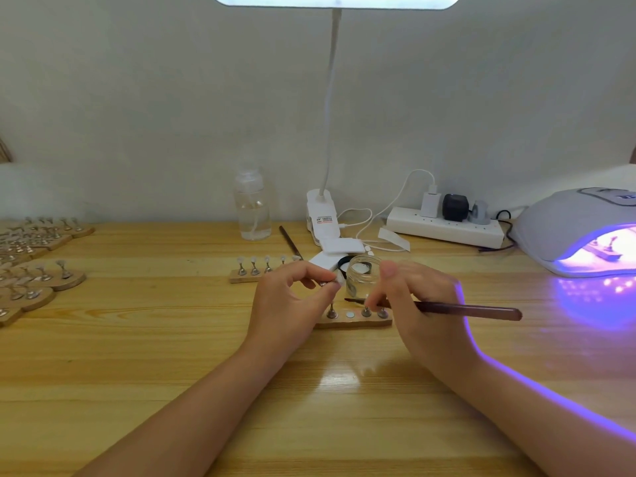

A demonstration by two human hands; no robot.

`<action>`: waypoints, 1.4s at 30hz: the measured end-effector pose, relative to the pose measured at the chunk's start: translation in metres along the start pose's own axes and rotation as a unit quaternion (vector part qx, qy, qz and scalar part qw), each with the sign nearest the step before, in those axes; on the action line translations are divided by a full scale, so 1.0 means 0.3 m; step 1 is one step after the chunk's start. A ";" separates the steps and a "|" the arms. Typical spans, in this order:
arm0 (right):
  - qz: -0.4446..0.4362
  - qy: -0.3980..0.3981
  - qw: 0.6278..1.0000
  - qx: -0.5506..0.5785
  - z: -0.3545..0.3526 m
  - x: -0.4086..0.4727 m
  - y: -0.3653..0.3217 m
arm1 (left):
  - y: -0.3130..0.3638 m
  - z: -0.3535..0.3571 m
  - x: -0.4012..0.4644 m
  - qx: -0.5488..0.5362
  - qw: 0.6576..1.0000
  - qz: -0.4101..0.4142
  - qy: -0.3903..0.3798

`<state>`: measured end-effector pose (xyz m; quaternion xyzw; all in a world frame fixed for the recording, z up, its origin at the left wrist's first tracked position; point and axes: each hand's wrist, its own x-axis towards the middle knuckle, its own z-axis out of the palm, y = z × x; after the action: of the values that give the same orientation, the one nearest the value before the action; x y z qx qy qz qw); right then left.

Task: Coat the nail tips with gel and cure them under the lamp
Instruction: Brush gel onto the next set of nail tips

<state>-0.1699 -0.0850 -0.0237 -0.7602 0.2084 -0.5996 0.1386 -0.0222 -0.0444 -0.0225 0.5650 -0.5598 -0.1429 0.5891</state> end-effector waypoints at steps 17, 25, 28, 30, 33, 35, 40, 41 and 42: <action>0.042 -0.007 0.997 0.071 0.002 0.000 -0.011 | -0.011 -0.002 0.006 -0.004 0.999 0.028 -0.029; 0.083 -0.007 0.993 0.084 -0.001 0.005 -0.017 | -0.010 -0.004 0.008 -0.005 0.999 0.032 -0.035; 0.054 0.001 0.997 0.059 -0.002 0.010 -0.023 | -0.009 -0.004 0.008 -0.009 0.999 0.024 -0.037; 0.063 -0.010 0.996 0.057 0.000 0.008 -0.023 | -0.007 -0.003 0.009 -0.009 0.999 0.023 -0.036; 0.107 -0.009 0.988 0.113 0.002 0.002 -0.028 | -0.006 -0.001 0.008 -0.012 0.999 0.028 -0.033; 0.076 0.000 0.993 0.089 0.000 0.004 -0.026 | -0.007 -0.003 0.008 -0.014 0.999 0.026 -0.032; 0.080 -0.015 0.995 0.061 0.001 0.005 -0.020 | -0.006 -0.002 0.008 -0.009 0.999 0.022 -0.025; 0.075 -0.010 0.995 0.061 0.004 0.006 -0.020 | -0.007 -0.002 0.008 -0.008 0.999 0.024 -0.022; 0.059 -0.001 0.997 0.053 0.006 0.007 -0.020 | -0.007 -0.003 0.009 -0.007 0.999 0.024 -0.020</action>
<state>-0.1668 -0.0808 -0.0195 -0.7386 0.2208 -0.5999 0.2141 -0.0197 -0.0467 -0.0227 0.5441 -0.5842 -0.1440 0.5847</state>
